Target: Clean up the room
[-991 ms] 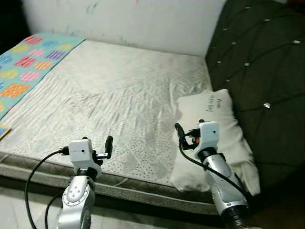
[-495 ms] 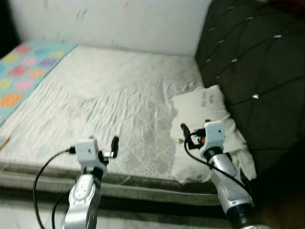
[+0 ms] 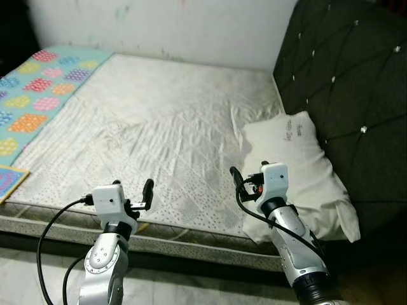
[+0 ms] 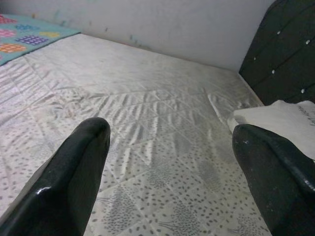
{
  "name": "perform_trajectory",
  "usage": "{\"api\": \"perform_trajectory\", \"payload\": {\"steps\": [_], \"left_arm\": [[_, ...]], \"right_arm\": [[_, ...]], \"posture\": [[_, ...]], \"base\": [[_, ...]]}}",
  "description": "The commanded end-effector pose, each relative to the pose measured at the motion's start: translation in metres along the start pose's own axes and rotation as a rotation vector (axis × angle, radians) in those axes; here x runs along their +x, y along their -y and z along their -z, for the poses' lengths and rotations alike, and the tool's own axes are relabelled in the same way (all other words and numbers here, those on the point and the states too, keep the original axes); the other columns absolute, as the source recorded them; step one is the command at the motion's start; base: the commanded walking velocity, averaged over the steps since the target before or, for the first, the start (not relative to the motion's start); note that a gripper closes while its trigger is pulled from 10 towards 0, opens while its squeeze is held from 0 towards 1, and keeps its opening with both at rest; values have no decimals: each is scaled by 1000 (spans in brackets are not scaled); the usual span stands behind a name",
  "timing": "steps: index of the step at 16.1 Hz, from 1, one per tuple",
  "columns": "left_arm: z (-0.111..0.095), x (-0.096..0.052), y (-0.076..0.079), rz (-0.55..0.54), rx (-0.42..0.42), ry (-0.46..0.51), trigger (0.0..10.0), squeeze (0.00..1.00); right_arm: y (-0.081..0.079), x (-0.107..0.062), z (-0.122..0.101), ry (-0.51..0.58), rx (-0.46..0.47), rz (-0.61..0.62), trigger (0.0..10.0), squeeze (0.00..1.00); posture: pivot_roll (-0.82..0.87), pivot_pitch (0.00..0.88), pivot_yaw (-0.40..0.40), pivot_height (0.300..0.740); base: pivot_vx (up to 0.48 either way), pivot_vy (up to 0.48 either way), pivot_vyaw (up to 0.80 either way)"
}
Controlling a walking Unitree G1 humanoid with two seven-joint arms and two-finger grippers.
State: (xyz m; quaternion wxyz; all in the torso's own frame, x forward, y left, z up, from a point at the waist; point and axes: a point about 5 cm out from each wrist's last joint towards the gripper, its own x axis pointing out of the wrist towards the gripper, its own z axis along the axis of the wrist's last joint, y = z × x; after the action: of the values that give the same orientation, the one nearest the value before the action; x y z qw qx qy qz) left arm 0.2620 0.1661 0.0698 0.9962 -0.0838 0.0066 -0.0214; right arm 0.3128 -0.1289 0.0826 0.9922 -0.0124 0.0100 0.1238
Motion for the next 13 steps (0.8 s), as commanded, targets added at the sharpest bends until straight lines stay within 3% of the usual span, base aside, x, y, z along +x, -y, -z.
{"api": "perform_trajectory", "payload": {"steps": [1, 7, 13], "left_arm": [[-3, 3, 4, 22, -1, 12, 10000, 0], [-2, 4, 5, 32, -10, 12, 10000, 0], [4, 5, 15, 66, -25, -14, 10000, 0]], "right_arm": [[6, 1, -1, 1, 8, 27, 10000, 0], [7, 2, 0, -1, 8, 35, 10000, 0], [-8, 3, 13, -37, 62, 42, 10000, 0]], "posture": [[-45, 0, -41, 740], [-47, 0, -38, 740], [-45, 0, -2, 740]], "base": [[0, 0, -769], [0, 0, -589], [86, 0, 0]]}}
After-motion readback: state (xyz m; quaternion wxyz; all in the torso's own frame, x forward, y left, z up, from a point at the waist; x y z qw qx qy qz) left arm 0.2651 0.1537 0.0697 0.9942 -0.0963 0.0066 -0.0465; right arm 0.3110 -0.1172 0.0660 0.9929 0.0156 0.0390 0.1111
